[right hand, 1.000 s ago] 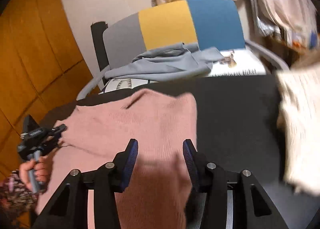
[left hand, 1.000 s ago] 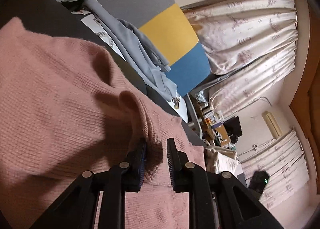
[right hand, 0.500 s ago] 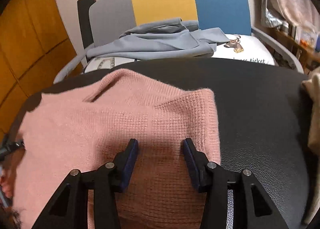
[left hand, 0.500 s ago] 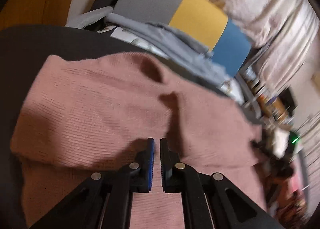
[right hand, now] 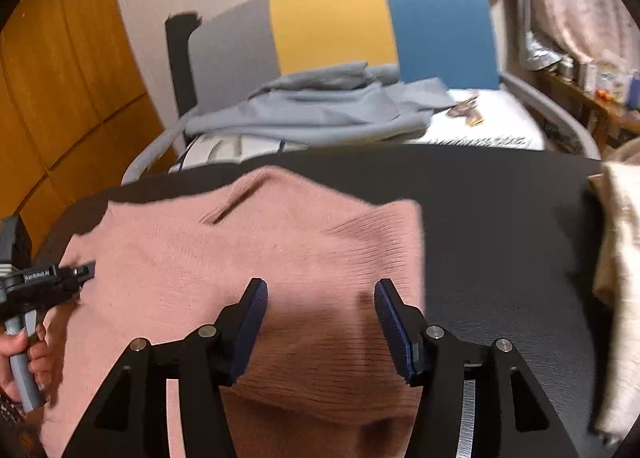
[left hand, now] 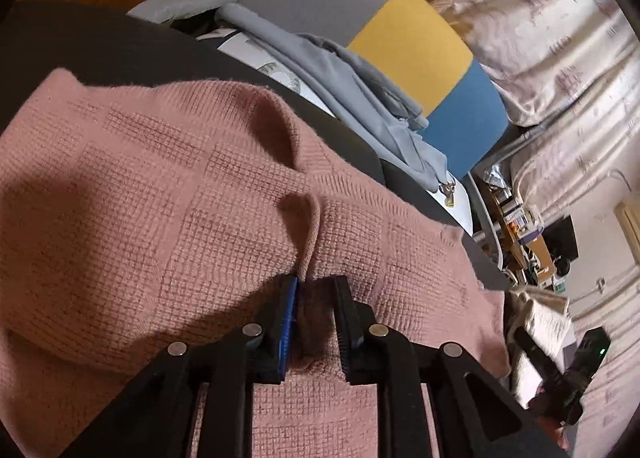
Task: Fold clothes
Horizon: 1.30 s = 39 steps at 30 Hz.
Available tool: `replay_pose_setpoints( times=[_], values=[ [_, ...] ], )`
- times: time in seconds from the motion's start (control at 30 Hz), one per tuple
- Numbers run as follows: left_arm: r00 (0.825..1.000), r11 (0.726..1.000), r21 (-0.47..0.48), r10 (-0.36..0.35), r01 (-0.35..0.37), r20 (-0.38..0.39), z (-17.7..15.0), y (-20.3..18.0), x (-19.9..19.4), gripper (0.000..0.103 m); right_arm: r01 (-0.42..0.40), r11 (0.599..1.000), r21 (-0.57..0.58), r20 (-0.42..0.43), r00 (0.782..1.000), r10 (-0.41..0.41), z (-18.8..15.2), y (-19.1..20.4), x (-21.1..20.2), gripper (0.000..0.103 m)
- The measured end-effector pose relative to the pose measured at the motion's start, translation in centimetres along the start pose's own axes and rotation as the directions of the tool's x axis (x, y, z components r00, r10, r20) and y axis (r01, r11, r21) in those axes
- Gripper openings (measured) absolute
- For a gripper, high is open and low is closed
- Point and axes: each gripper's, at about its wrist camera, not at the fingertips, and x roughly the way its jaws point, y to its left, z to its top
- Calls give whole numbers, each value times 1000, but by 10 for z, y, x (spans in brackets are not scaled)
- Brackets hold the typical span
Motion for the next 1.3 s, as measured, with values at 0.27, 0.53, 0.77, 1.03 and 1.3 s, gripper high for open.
replay_pose_setpoints(
  times=[0.27, 0.53, 0.77, 1.03, 1.3],
  values=[
    [999, 994, 105, 4, -9, 47, 6, -14, -27, 5, 26, 990, 139, 7, 1000, -28, -6, -39, -18, 26],
    [993, 979, 169, 109, -114, 40, 0, -4, -28, 6, -44, 997, 65, -84, 995, 49, 11, -18, 28, 26],
    [998, 998, 60, 15, -18, 57, -26, 19, -42, 15, -55, 983, 174, -19, 998, 60, -9, -51, -26, 47],
    [998, 991, 121, 55, -60, 40, -68, 19, -59, 15, -121, 969, 215, -88, 986, 142, -57, -57, -42, 48],
    [998, 1000, 21, -18, 17, 60, -73, 44, -66, 15, 42, 999, 12, -168, 985, -39, -54, -28, -27, 6]
  ],
)
